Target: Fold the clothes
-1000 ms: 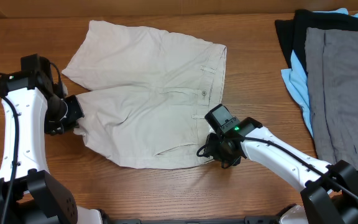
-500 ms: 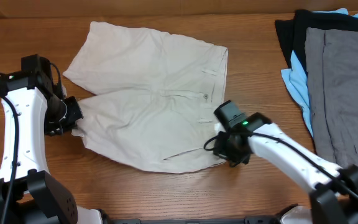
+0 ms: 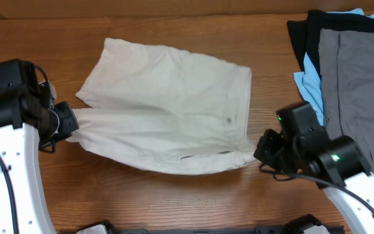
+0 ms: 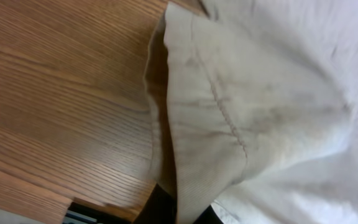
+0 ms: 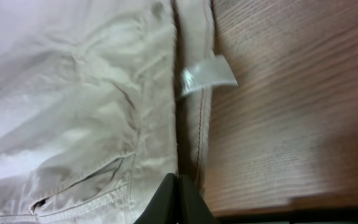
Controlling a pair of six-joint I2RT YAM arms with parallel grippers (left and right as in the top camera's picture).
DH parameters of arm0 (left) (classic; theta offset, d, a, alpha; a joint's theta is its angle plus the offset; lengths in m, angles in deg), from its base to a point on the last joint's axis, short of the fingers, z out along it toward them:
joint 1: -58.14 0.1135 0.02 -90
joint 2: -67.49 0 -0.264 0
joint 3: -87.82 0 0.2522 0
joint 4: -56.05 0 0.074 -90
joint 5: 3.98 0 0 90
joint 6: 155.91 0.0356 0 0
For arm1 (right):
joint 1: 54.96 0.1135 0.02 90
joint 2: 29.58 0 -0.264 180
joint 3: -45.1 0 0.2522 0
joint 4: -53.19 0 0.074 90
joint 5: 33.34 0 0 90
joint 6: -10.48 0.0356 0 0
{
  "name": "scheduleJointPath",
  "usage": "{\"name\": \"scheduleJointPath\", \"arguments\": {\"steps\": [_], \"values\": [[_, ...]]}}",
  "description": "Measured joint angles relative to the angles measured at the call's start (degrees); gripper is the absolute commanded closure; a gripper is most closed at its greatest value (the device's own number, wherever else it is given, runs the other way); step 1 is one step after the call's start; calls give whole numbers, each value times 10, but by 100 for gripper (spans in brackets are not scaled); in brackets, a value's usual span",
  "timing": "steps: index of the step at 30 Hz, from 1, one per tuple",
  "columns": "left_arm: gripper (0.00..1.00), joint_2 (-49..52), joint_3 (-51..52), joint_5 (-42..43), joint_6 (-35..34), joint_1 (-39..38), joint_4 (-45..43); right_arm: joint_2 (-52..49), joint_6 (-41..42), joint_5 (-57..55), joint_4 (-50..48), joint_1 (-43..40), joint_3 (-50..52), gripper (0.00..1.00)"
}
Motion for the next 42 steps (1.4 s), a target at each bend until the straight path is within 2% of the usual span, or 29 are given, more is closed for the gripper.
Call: {"name": "scheduleJointPath", "arguments": {"steps": [7,16,21,27,30,33,34,39,42], "values": [[96,-50,0,0,0,0,-13,37,0,-18,34,0,-30,96],[96,3,0,3,-9,0,-87,-69,-14,-61,-38,-26,-30,96],[96,80,0,22,-20,-8,-188,-143,-49,-60,-117,-68,-30,96],[96,176,0,70,-28,-10,-361,-207,-97,-77,-240,-113,-31,96],[96,217,0,111,-28,-15,-451,-238,-108,-78,-295,-113,-31,96],[96,257,0,133,-28,-30,-492,-263,-115,-73,-321,-113,-31,96],[96,267,0,138,-28,-39,-502,-274,-121,-66,-332,-113,-31,94],[96,302,0,154,-26,-94,-513,-300,-155,-24,-365,-113,-31,67],[95,308,0,155,-25,-120,-515,-304,-176,0,-369,-113,-31,58]]}}
